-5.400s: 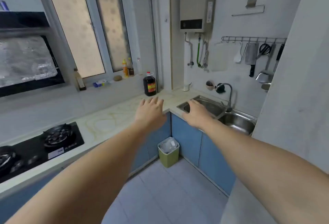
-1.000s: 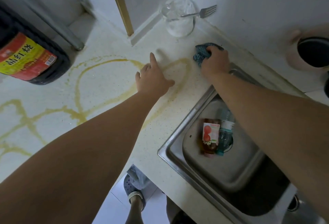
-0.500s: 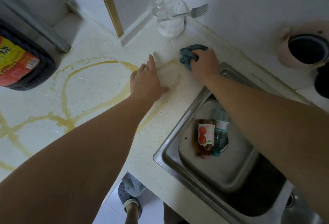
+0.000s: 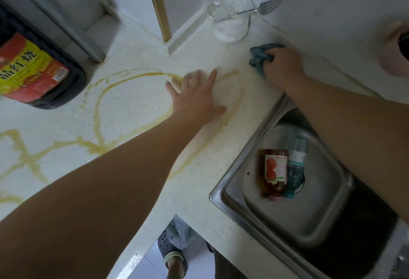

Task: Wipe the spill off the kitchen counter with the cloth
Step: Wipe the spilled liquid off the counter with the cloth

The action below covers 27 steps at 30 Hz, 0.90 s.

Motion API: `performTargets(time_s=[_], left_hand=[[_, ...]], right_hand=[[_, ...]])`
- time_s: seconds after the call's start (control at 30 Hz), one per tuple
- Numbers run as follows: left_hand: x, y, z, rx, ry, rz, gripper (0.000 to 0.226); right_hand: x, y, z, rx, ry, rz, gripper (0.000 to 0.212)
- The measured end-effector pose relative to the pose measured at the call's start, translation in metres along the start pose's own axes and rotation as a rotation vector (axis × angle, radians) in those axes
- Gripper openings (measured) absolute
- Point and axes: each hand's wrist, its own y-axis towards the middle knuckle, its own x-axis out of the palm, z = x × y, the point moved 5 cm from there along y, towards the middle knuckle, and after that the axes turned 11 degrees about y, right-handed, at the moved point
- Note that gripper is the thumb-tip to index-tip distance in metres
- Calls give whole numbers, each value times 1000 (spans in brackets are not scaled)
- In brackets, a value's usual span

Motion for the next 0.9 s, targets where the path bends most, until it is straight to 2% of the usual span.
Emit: performTargets(time_s=[0.07, 0.2, 0.27, 0.37, 0.6, 0.67, 0.77, 0.83, 0.9], left_hand=[[2, -2, -13, -32, 8, -29, 108], [6, -7, -31, -75, -13, -97, 102], [6, -7, -32, -77, -11, -113, 102], [4, -5, -32, -72, -39, -97, 103], [5, -7, -31, -77, -39, -97, 105], [5, -6, -31, -76, -30, -87, 104], [2, -2, -34, -93, -67, -100, 98], [2, -2, -33, -92, -62, -88, 95], [4, -2, -35, -74, -47, -84, 94]], right_hand=[[18, -9, -14, -41, 9, -26, 27], [40, -36, -40, -261, 14, -125, 30], [30, -21, -29, -213, -34, -85, 30], [14, 0, -6, -15, -13, 51, 38], [46, -47, -43, -276, -61, -73, 29], [34, -24, -30, -158, -71, -6, 27], [32, 1, -25, 50, -40, 116, 35], [48, -13, -45, 10, -37, 98, 34], [66, -44, -75, -145, 1, 2, 31]])
